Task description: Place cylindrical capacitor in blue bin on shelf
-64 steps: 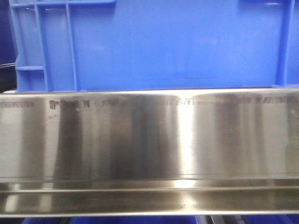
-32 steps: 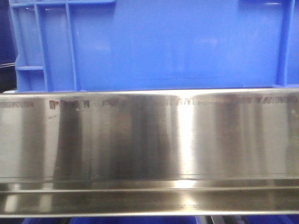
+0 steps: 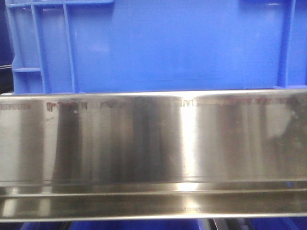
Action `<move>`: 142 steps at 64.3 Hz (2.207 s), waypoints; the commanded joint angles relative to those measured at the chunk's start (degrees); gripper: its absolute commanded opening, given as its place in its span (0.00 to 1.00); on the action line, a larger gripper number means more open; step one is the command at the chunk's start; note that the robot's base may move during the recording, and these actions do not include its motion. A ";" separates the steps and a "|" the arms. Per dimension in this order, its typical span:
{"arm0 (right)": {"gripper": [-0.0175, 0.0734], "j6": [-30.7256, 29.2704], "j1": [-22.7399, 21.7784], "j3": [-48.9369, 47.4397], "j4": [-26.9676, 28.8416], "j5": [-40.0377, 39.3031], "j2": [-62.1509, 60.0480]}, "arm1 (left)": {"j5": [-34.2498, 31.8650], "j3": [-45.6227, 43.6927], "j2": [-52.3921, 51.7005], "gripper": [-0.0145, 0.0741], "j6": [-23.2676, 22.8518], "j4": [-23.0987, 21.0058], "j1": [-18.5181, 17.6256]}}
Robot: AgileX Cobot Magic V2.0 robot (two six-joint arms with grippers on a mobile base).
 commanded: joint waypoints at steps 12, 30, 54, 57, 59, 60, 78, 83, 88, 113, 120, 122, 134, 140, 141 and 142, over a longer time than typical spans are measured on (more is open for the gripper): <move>0.01 -0.60 -2.54 6.04 -9.93 2.86 -9.16 | -0.70 0.03 -0.25 0.04 -0.39 -0.28 -0.19; 0.01 4.82 -8.22 11.73 -10.78 -5.51 -11.74 | -0.70 0.03 -0.25 0.04 -0.39 -0.28 -0.19; 0.01 5.03 -10.99 11.73 -9.91 0.11 -11.74 | -0.82 0.03 -0.27 0.04 -0.39 -0.28 -0.19; 0.01 5.03 -10.99 11.73 -9.91 0.11 -11.74 | -0.82 0.03 -0.27 0.04 -0.39 -0.28 -0.19; 0.01 5.03 -10.99 11.73 -9.91 0.11 -11.74 | -0.82 0.03 -0.27 0.04 -0.39 -0.28 -0.19; 0.01 5.03 -10.99 11.73 -9.91 0.11 -11.74 | -0.82 0.03 -0.27 0.04 -0.39 -0.28 -0.19; 0.01 5.03 -10.99 11.73 -9.91 0.00 -11.74 | -0.82 0.03 -0.27 0.04 -0.39 -0.28 -0.19; 0.01 5.03 -10.99 11.73 -9.91 0.00 -11.74 | -0.82 0.03 -0.27 0.04 -0.39 -0.28 -0.19; 0.01 5.03 -10.99 11.73 -9.91 0.00 -11.74 | -0.82 0.03 -0.27 0.04 -0.39 -0.28 -0.19; 0.01 5.03 -10.99 11.73 -9.91 0.00 -11.74 | -0.82 0.03 -0.27 0.04 -0.39 -0.28 -0.19; 0.01 5.03 -10.99 11.73 -9.91 0.00 -11.74 | -0.82 0.03 -0.27 0.04 -0.39 -0.28 -0.19; 0.01 5.03 -10.99 11.73 -9.91 0.00 -11.74 | -0.82 0.03 -0.27 0.04 -0.39 -0.28 -0.19; 0.01 5.03 -10.99 11.73 -9.91 0.00 -11.74 | -0.82 0.03 -0.27 0.04 -0.39 -0.28 -0.19; 0.01 5.03 -10.99 11.73 -9.91 0.00 -11.74 | -0.82 0.03 -0.27 0.04 -0.39 -0.28 -0.19; 0.01 5.03 -10.99 11.73 -9.91 0.00 -11.74 | -0.82 0.03 -0.27 0.04 -0.39 -0.28 -0.19; 0.01 5.03 -10.99 11.73 -9.91 0.00 -11.74 | -0.82 0.03 -0.27 0.04 -0.39 -0.28 -0.19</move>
